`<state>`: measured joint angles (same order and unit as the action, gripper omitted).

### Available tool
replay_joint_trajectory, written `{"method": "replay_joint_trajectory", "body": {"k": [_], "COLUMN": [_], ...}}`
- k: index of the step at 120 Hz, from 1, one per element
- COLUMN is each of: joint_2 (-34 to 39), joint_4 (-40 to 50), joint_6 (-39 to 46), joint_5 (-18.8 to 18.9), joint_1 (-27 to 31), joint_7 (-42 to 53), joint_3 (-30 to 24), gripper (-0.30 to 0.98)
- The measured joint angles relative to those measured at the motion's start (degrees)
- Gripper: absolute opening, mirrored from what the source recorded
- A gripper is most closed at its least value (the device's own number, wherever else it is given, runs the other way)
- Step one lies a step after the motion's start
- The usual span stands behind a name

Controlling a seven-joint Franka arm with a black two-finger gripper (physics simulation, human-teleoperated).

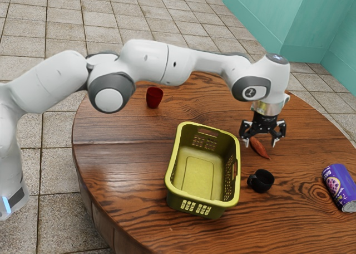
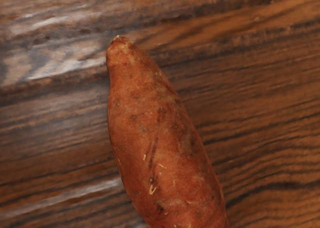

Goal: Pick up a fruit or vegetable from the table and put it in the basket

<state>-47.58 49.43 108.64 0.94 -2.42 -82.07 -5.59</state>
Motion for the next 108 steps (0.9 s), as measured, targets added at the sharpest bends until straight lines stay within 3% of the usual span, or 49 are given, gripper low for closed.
{"method": "replay_joint_trajectory", "body": {"k": [21, 48, 73, 96, 108], "joint_2": [-3.63, -4.67, -4.69, -5.03, -5.03], "joint_4": [-5.93, -6.11, -6.14, -6.16, -6.16], "joint_6": [-1.28, -3.23, -4.17, -4.43, -4.54], "joint_5": [0.03, 0.21, 0.35, 0.38, 0.52], "joint_1": [-0.71, -0.74, -0.83, -0.83, -0.85], "joint_7": [-0.28, -0.65, -0.91, -0.99, -1.01], "joint_3": [0.84, 1.42, 1.42, 1.37, 1.27], "gripper": [0.69, 0.64, 0.47, 0.23, 0.19]}}
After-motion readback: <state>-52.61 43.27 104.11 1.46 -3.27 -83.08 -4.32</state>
